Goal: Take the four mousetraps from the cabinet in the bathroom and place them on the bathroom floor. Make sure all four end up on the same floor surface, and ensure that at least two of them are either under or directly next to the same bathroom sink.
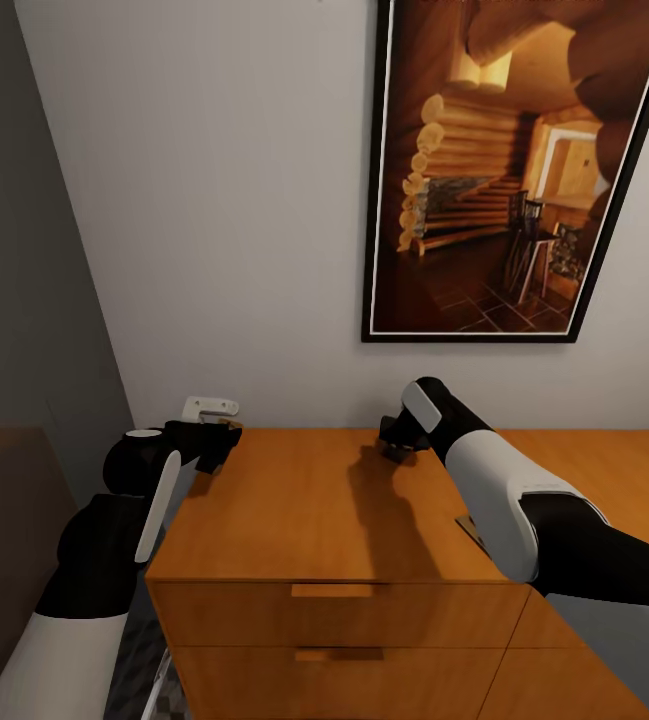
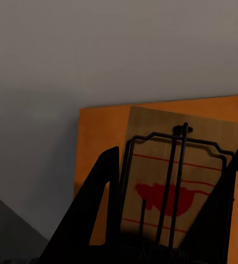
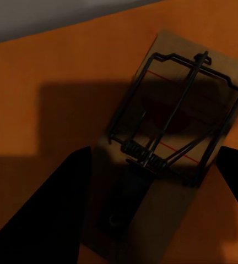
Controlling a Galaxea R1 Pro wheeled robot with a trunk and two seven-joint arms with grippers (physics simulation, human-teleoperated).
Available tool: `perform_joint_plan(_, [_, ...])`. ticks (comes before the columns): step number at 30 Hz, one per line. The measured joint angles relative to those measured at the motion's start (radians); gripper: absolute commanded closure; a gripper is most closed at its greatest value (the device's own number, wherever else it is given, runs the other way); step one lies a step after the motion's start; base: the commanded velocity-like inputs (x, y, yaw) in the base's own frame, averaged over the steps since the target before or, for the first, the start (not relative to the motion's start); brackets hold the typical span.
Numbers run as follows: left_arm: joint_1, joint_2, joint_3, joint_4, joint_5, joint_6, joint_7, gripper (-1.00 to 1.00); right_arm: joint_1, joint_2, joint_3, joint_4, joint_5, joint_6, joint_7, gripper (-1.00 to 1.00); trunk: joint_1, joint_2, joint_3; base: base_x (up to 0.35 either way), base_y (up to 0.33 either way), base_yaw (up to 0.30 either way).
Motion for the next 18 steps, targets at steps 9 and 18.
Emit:
perform_joint_plan(9, [0.0,0.0,0.0,0.0,0.0,0.0,0.0,1.0,0.001,0.0,-0.001,0.001,-0.002,0.002,-0.001,1.0,-0.023,0.042,0.019,0.0,0.0,0.0])
perform_joint_plan(18, [0.0,0.0,0.0,0.0,0.0,0.0,0.0,1.0,0.001,0.0,-0.001,0.001,-0.003,0.002,-0.001,1.0,-0.046,0.084,0.038,0.0,0.0,0.0])
